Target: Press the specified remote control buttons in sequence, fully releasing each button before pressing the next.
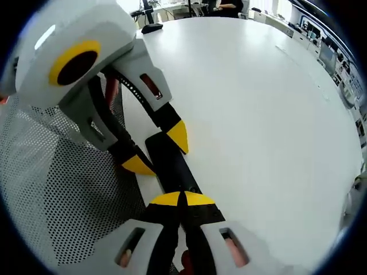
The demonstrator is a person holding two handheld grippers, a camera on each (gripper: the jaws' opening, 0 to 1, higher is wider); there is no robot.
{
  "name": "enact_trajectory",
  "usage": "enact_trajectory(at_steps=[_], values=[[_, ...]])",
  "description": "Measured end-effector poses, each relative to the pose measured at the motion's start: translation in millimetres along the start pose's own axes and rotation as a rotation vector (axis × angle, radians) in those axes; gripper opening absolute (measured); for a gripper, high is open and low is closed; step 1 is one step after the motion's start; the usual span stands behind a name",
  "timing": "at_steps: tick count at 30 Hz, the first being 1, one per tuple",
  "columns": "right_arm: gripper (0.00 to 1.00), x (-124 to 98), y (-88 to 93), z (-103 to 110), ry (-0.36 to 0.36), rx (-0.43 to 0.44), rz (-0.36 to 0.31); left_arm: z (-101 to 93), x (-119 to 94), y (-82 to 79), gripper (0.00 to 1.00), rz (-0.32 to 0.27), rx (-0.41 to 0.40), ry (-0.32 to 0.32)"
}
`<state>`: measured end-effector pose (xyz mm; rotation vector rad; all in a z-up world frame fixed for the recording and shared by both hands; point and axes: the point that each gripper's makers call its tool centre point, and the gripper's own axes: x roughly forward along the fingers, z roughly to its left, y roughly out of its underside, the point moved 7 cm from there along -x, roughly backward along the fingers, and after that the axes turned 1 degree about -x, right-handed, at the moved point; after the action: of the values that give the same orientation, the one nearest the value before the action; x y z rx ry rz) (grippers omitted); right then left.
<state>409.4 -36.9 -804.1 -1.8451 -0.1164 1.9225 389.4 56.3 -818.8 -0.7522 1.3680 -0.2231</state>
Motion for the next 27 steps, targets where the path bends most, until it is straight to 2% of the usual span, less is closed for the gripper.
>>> enact_trajectory(at_steps=[8,17,23,27], values=[[0.0,0.1,-0.3,-0.7,-0.008,-0.009,-0.01,-1.3,-0.6,0.9,0.25,0.025,-0.027,0.0],[0.0,0.2,-2.4,-1.3,0.023,-0.056,-0.009,-2.5,-1.7,1.4,0.24,0.038,-0.027,0.006],[0.0,0.3,-3.0,-3.6,0.033,-0.04,-0.02,-1.9,-1.8,1.2,0.24,0.045,-0.055,0.001],[0.0,-0.3,-2.5,-5.6,0.019,0.007,-0.026,-1.7,-1.5,1.7,0.24,0.04,-0.046,0.001]])
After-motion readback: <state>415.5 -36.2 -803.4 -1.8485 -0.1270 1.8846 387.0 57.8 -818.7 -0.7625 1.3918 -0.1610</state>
